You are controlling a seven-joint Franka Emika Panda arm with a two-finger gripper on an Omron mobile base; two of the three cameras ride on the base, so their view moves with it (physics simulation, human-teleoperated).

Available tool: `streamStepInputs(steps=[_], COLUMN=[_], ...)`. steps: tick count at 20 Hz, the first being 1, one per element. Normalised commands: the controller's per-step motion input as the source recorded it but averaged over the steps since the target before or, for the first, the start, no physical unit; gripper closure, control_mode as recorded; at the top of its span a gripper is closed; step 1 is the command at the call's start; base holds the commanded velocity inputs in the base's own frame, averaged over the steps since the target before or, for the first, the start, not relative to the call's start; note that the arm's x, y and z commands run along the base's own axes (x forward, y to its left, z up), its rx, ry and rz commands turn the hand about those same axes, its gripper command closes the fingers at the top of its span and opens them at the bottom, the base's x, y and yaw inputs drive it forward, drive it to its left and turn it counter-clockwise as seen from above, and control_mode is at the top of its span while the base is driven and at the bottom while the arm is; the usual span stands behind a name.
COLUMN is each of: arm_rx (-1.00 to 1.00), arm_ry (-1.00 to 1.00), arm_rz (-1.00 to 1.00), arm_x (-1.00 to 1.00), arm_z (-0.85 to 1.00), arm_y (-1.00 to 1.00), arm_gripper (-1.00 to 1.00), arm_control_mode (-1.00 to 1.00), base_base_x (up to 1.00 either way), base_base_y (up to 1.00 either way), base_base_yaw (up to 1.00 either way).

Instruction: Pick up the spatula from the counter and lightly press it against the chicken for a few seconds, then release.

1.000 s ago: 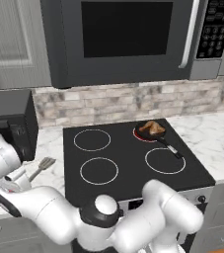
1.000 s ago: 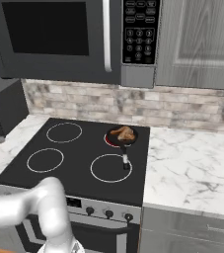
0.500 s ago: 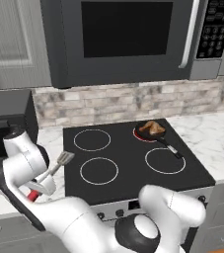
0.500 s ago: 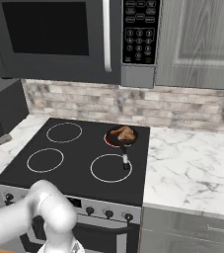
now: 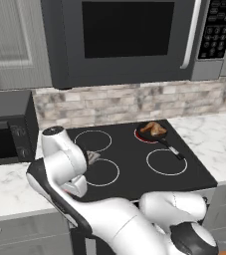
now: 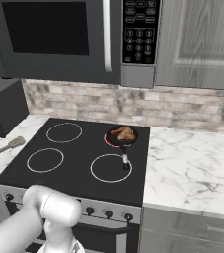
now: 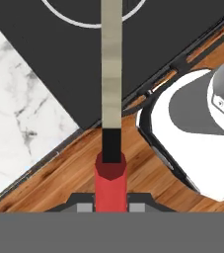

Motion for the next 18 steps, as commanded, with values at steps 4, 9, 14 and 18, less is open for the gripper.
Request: streamStepInputs(steps=[4, 9, 14, 18], arm_rx=[0.01, 0.02, 0.02, 0.01], arm_ry=[0.00, 0.00, 0.00, 0.00], arm_rz=[0.00, 0.00, 0.00, 0.00], arm_x=[-0.29, -0.22, -0.12, 0.00], arm_z=[0.44, 0.54, 0.40, 0.14], arm_y=[-0.68, -0.70, -0.74, -0.65], arm_gripper=[1.00, 1.00, 1.00, 1.00], arm_control_mode=[-1.00, -1.00, -1.00, -1.00], base_base_x=[0.00, 0.00, 0.00, 0.00], base_base_y=[0.00, 0.00, 0.00, 0.00], base_base_yaw=[0.00, 0.00, 0.00, 0.00])
